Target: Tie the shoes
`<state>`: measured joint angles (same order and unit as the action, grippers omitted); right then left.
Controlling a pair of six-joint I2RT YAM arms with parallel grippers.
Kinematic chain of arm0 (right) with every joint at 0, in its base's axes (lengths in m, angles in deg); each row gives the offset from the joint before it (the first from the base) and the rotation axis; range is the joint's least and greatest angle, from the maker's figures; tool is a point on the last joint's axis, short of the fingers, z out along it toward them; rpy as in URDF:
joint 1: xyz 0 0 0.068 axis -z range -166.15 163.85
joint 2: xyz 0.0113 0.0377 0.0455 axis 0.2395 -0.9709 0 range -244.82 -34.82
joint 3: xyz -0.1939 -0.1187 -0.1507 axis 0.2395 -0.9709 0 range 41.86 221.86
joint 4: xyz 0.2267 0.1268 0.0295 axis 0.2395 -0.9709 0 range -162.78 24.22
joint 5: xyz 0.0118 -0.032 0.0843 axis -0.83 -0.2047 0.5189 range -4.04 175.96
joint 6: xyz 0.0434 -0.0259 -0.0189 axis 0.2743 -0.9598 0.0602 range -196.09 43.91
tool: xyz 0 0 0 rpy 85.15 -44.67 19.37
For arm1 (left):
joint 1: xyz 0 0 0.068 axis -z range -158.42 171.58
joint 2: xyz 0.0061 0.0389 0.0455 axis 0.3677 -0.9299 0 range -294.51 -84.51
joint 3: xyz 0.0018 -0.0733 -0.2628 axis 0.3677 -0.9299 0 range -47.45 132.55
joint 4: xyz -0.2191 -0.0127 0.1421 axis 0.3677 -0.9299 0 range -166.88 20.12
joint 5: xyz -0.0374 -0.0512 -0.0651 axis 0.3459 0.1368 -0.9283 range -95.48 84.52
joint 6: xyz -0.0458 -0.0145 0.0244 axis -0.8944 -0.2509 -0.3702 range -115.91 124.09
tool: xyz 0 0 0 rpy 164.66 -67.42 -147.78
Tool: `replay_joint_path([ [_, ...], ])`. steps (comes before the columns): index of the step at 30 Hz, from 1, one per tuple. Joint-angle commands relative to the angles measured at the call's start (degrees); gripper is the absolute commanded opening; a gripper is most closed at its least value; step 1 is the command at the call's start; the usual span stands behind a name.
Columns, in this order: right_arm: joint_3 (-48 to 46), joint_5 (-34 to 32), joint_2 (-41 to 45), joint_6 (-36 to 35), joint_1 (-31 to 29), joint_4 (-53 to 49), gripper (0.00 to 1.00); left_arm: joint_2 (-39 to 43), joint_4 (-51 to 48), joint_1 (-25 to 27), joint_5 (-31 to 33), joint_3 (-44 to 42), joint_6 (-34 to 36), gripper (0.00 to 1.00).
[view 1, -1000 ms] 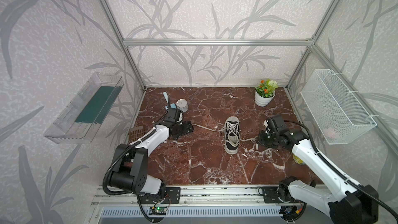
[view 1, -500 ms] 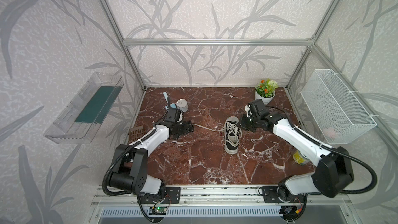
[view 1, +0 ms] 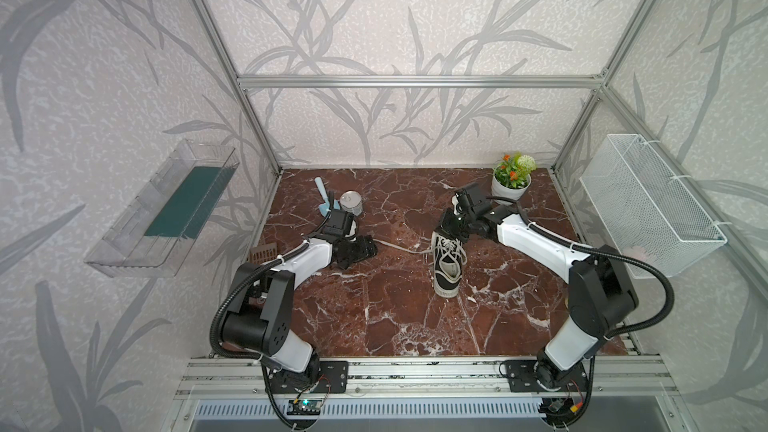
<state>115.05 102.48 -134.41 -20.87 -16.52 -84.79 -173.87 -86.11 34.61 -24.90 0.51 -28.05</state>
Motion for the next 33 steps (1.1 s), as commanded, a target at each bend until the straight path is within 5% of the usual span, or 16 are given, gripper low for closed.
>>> replay_joint_path([
  [1, 4.5, 0.0, -4.4, 1.7, -1.5, 3.4, 0.0, -0.4, 0.6, 0.3, 0.1, 1.7, -0.9, 0.83],
  [20, 18.5, 2.0, -23.8, 9.0, -2.4, 9.3, 0.03, -0.3, -1.9, 0.8, 0.8, 4.7, -0.8, 0.83],
  [33, 15.0, 1.9, -21.8, 9.3, -2.1, 11.9, 0.47, -1.6, -1.3, 2.1, 2.1, 5.5, -2.4, 0.83],
])
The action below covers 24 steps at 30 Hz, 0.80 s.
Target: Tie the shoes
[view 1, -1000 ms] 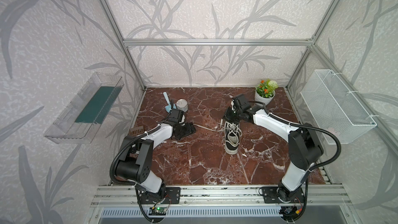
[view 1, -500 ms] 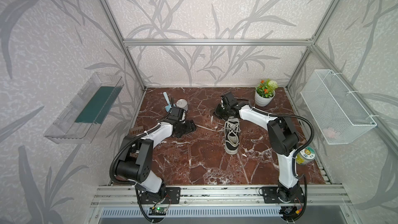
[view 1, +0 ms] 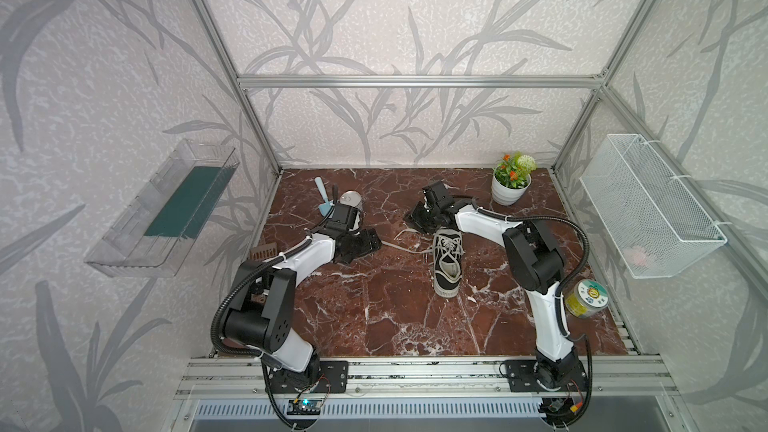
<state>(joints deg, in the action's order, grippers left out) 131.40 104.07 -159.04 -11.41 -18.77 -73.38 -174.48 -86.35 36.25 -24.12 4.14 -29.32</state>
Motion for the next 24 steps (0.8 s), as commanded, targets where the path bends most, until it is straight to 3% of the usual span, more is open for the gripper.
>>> replay_joint_path([
  [1, -2.1, 0.3, 3.9, -0.6, 0.2, 0.5, 0.48, -1.2, -1.3, 0.7, 1.6, 2.1, -1.1, 0.83],
  [5, -5.5, -1.4, 9.0, -3.3, 0.9, -0.8, 0.5, -2.8, -3.5, 2.3, 6.8, 4.4, -0.7, 0.75],
  [11, -11.5, -6.1, 18.4, -10.4, 2.2, -5.8, 0.52, -7.4, -10.6, 5.0, 20.0, 10.5, 2.0, 0.54],
  [24, -20.1, -11.9, 36.3, -22.6, 9.0, -15.1, 0.57, -18.3, -16.3, 5.0, 20.5, 21.5, 2.3, 0.54],
])
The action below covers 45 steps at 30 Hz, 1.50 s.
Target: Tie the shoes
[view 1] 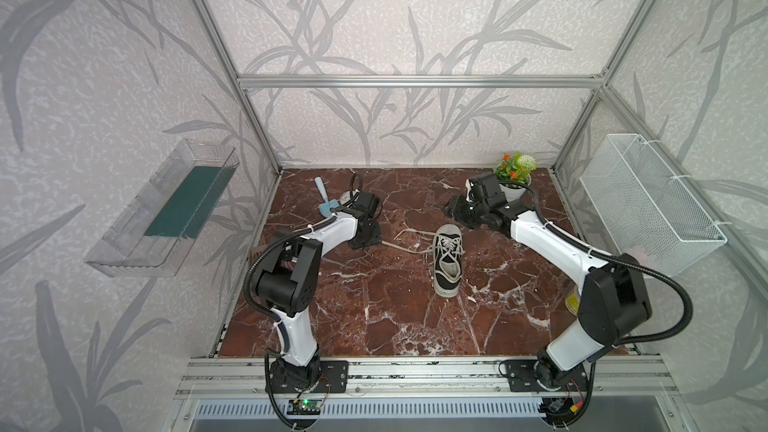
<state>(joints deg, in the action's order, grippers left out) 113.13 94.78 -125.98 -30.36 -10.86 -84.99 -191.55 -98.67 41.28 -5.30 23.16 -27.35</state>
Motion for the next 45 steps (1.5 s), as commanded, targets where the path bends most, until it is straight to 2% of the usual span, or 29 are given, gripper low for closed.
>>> replay_joint_path([
  [1, -2.9, -3.2, 4.3, -4.0, 1.3, -3.2, 0.57, -1.6, -3.9, 0.1, 1.7, 2.8, 0.2, 0.56],
  [9, -7.2, -2.6, 7.9, -5.4, 3.3, -3.7, 0.59, -5.4, -5.3, 0.2, 1.5, 5.9, -0.7, 0.58],
  [15, -9.1, -4.7, 11.9, -5.9, 4.7, -4.3, 0.59, -6.2, -5.3, 0.9, 1.7, 4.7, -2.0, 0.56],
  [17, -10.1, -5.1, 13.2, -6.1, 5.1, -3.8, 0.59, -6.3, -5.4, 1.0, 2.1, 4.5, -2.2, 0.51],
  [21, -10.6, -4.9, 15.1, -6.9, 5.8, -5.1, 0.6, -6.7, -4.4, 1.2, 1.8, 4.4, -2.7, 0.32],
  [24, -11.9, -4.8, 17.0, -7.0, 6.2, -5.6, 0.6, -6.4, -4.2, 1.4, 2.0, 4.6, -3.1, 0.22],
  [29, -15.0, -5.0, 21.0, -7.6, 6.5, -6.2, 0.6, -2.1, -3.3, 3.1, 3.7, 4.7, -2.2, 0.06],
  [33, -18.1, -5.7, 24.7, -7.9, 7.2, -6.8, 0.61, 3.0, -2.7, 6.3, 6.1, 6.2, 0.1, 0.01],
  [37, -21.1, -5.1, 28.4, -6.6, 8.7, -7.2, 0.62, 5.1, -5.3, 10.2, 9.3, 11.3, 3.1, 0.01],
  [45, -24.4, -1.8, 31.9, -6.3, 13.1, -7.5, 0.62, -1.1, -7.0, 17.7, 8.8, 26.2, 4.8, 0.0],
])
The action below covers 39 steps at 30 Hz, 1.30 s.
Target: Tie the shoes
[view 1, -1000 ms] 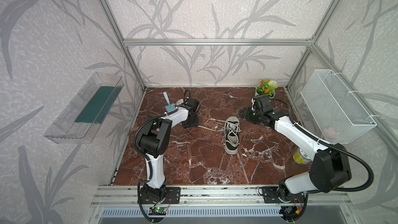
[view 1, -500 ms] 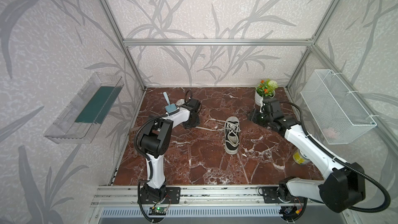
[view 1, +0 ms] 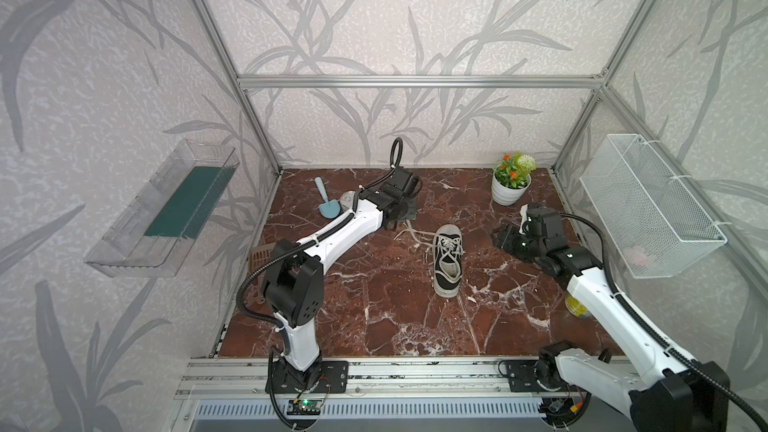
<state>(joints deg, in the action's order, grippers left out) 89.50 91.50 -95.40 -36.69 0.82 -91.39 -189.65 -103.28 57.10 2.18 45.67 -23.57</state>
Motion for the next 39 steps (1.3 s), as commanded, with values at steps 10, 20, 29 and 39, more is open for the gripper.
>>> replay_joint_path([
  [10, -0.5, 3.6, 5.3, -2.3, 9.0, -5.8, 0.63, -21.1, -9.6, 13.3, 0.1, 31.1, 2.7, 0.0],
  [20, 0.4, 8.7, 6.3, -6.5, 21.2, -9.5, 0.63, -27.5, -11.5, 21.2, -2.9, 39.9, 0.7, 0.0],
  [29, 2.6, 12.0, 5.3, -8.1, 23.5, -9.2, 0.64, -27.9, -10.4, 26.5, -4.3, 39.0, -2.0, 0.0],
  [39, 4.4, 12.7, 4.5, -9.0, 24.9, -9.3, 0.64, -29.0, -9.8, 29.1, -6.1, 38.2, -3.1, 0.01],
])
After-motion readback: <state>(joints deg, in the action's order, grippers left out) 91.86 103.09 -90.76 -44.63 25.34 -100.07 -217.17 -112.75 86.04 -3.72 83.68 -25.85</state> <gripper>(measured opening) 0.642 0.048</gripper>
